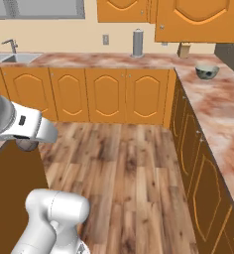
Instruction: Pick the egg and butter from the fridge and place them by the bowl for mixing.
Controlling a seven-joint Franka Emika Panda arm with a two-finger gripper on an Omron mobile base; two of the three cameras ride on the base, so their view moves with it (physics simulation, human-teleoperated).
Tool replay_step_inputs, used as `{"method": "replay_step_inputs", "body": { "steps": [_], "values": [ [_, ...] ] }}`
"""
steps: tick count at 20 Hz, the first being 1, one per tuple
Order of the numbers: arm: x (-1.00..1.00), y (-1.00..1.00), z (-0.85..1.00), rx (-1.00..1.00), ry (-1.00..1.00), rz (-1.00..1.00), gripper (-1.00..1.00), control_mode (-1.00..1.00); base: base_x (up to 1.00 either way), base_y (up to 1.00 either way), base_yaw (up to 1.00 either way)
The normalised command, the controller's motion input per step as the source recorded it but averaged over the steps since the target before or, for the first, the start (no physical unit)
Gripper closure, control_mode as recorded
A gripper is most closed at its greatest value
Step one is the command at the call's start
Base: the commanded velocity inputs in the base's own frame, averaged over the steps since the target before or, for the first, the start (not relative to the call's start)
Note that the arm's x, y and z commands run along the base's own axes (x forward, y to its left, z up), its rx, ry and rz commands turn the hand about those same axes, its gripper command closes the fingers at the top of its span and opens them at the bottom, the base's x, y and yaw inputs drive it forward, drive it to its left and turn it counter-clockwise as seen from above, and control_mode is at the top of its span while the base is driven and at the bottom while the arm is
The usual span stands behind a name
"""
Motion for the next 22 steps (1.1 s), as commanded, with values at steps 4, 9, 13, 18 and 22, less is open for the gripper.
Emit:
{"method": "replay_step_inputs", "body": {
  "steps": [4, 9, 13, 18, 22],
  "values": [
    [0.0, 0.0, 0.0, 0.0, 0.0, 0.0, 1.0, 1.0, 1.0, 0.0, 0.0],
    [0.0, 0.0, 0.0, 0.0, 0.0, 0.0, 1.0, 1.0, 1.0, 0.0, 0.0],
    [0.0, 0.0, 0.0, 0.0, 0.0, 0.0, 1.0, 1.0, 1.0, 0.01, 0.0],
    [0.0, 0.0, 0.0, 0.0, 0.0, 0.0, 1.0, 1.0, 1.0, 0.0, 0.0],
    [0.0, 0.0, 0.0, 0.0, 0.0, 0.0, 1.0, 1.0, 1.0, 0.0, 0.0]
  ]
}}
